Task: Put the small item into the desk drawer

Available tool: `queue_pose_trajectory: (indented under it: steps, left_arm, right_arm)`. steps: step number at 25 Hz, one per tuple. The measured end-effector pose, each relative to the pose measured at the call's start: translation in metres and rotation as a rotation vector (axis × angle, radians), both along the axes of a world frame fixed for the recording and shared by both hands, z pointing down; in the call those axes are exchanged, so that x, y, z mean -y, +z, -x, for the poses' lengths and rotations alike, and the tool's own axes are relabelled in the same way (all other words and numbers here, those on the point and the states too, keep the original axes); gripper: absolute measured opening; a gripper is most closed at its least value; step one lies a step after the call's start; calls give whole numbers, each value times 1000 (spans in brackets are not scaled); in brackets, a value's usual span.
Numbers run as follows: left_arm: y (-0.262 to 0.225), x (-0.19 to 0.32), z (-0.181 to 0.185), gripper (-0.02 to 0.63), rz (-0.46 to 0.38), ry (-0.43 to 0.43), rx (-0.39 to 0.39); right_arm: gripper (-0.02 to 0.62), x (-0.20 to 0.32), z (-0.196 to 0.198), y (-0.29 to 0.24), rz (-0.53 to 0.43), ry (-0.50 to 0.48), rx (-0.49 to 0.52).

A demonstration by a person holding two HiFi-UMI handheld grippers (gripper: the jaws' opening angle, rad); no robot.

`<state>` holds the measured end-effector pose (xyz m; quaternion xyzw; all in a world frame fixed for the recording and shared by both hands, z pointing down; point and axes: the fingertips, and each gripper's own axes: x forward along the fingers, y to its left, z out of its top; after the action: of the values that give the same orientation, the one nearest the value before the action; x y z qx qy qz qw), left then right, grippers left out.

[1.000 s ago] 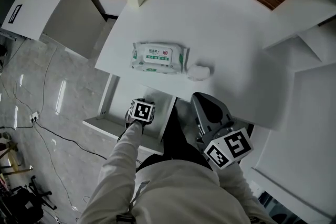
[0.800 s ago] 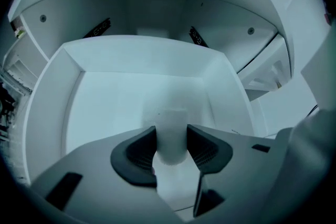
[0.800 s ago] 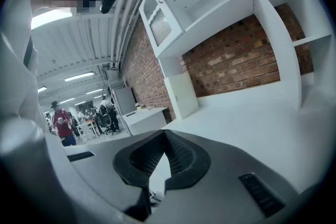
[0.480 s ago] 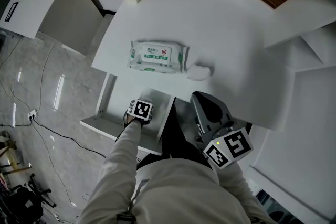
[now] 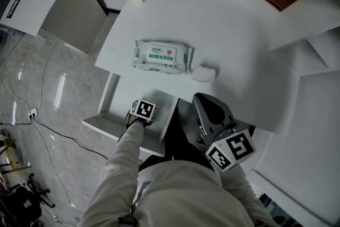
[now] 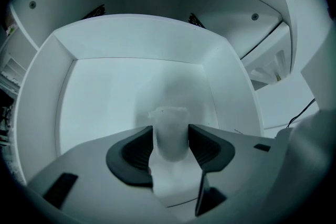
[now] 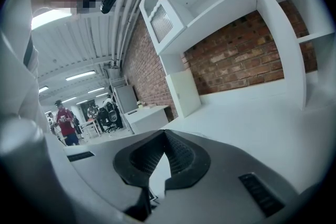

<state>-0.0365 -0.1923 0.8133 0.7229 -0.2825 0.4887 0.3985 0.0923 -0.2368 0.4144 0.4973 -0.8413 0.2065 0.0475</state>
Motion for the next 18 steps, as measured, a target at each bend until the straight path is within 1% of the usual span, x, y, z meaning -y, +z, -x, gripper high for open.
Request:
queue_pose_trajectory:
  steps: [2, 4, 6, 8, 10, 14, 16, 18]
  left_arm:
    - [-5, 1, 1, 221, -1, -10, 0]
    - [-14, 6, 3, 225, -21, -22, -8]
    - [-36, 14, 7, 225, -64, -30, -7]
    - [-65, 28, 16, 225, -128, -42, 10]
    - [-81, 37, 19, 225, -176, -72, -11]
    - [-102, 42, 25, 213, -235, -152, -66]
    - [-117, 46, 25, 209, -283, -171, -102]
    - [-133, 49, 29, 207, -336, -176, -113]
  right_arm:
    - [26, -1, 1, -1, -3, -2, 4]
    - [27, -1, 3, -3, -8, -5, 10]
    - [28, -3, 7, -4, -14, -10, 15]
    - [26, -5, 11, -6, -19, -15, 18]
    - [26, -8, 14, -7, -23, -18, 20]
    - [27, -11, 18, -11, -37, -17, 24]
    - [28, -12, 19, -14, -46, -16, 25]
    - [27, -15, 20, -17, -53, -15, 25]
